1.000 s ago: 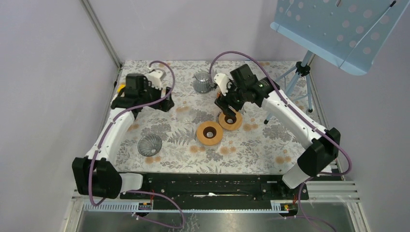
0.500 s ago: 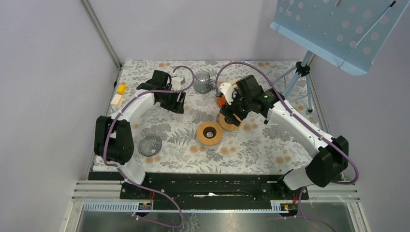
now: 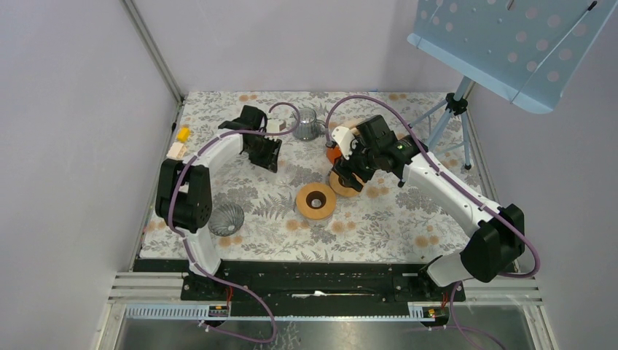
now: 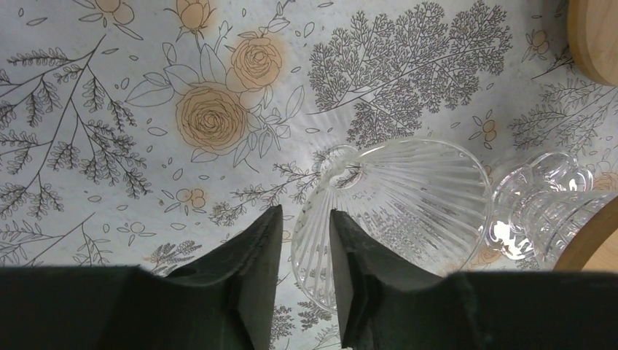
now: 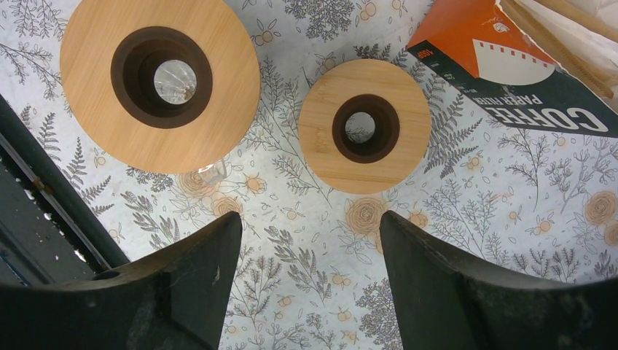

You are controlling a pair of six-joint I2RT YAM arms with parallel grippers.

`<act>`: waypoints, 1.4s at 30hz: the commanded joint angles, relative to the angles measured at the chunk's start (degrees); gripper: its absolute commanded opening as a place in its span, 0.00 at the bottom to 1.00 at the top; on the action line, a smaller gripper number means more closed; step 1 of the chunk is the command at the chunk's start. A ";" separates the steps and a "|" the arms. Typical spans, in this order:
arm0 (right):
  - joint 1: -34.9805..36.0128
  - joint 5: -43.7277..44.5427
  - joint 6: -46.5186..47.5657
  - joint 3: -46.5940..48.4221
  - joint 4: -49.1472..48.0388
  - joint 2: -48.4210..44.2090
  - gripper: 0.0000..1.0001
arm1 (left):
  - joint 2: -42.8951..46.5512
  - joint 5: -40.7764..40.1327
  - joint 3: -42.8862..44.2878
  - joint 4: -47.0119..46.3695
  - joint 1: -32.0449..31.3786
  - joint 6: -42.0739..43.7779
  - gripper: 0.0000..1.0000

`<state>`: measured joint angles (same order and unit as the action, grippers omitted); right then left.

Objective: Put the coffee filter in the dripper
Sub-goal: Pick up the coffee dripper from the center of the board.

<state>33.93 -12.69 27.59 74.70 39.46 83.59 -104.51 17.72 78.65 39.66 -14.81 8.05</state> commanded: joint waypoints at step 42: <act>10.91 -12.71 19.80 3.45 5.85 -12.40 0.77 | 6.64 15.60 16.57 18.58 -18.41 0.56 0.00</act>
<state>43.99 -25.34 46.57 79.05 46.48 71.40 -96.90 33.74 94.48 59.92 -32.58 8.97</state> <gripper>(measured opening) 0.773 0.036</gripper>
